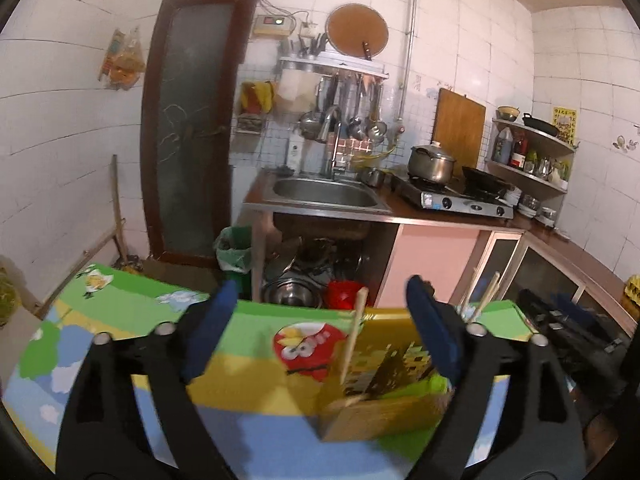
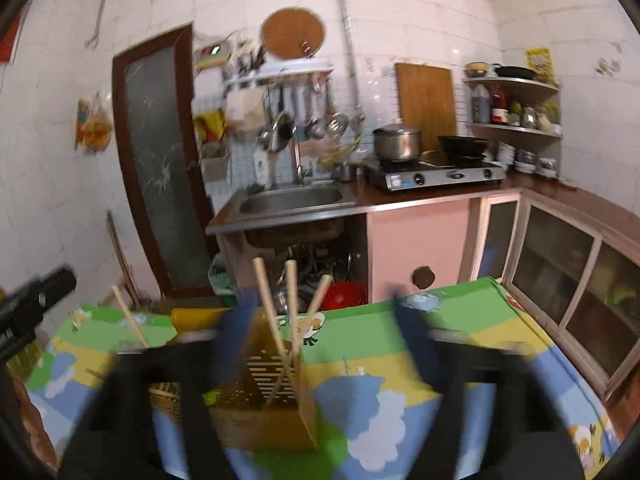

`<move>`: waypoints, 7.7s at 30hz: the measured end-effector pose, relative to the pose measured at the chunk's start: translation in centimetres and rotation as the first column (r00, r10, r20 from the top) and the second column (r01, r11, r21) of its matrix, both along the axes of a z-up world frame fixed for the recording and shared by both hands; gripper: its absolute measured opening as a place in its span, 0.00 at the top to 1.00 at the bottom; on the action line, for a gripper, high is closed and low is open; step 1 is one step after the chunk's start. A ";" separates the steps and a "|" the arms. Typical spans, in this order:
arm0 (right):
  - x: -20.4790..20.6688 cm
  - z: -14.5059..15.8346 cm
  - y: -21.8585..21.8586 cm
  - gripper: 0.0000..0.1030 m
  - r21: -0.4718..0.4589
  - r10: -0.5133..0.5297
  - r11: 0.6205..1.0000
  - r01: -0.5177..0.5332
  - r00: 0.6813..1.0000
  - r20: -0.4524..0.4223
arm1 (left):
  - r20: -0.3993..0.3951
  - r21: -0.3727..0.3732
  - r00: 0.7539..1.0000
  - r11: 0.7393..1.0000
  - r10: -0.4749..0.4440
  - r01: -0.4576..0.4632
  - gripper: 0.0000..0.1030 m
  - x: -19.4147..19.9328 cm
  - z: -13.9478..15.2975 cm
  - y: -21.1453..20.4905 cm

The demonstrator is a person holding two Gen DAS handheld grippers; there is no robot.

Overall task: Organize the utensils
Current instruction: 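Open both tools to release the sticks into the holder, then move both tools down to the remaining wooden chopsticks on the table, then close left tool on a wooden chopstick while right tool grasps another chopstick, then lift both chopsticks and lower them into the yellow holder, then open both tools to release the chopsticks into the holder, then move left tool to the light-blue spoon while right tool approaches the dark spoon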

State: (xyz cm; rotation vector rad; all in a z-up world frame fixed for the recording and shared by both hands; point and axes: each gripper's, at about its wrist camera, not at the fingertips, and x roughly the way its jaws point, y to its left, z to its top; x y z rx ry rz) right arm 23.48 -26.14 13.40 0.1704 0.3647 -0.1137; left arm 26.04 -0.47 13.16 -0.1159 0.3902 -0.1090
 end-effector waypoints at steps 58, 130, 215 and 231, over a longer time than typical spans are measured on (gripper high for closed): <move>-7.3 -17.8 -0.1 0.90 0.064 0.065 0.997 -0.035 0.828 -0.556 | -0.443 0.095 0.893 0.986 -0.080 0.136 0.05 -7.3 -16.1 -2.6; -11.9 -5.5 0.1 0.94 0.001 -0.008 1.000 0.008 1.000 -0.008 | -0.037 0.046 0.994 0.994 -0.101 0.103 0.95 -10.4 -4.2 -2.9; 2.6 -0.7 0.3 0.39 0.023 0.056 0.998 -0.055 0.997 -0.054 | 0.083 -0.007 0.996 1.000 0.009 -0.008 0.13 1.3 -0.8 -1.4; -9.2 -6.7 -2.4 0.12 -0.012 0.019 1.000 -0.022 0.980 -0.198 | -0.214 0.049 0.976 0.997 -0.040 0.052 0.05 -8.4 -8.9 1.4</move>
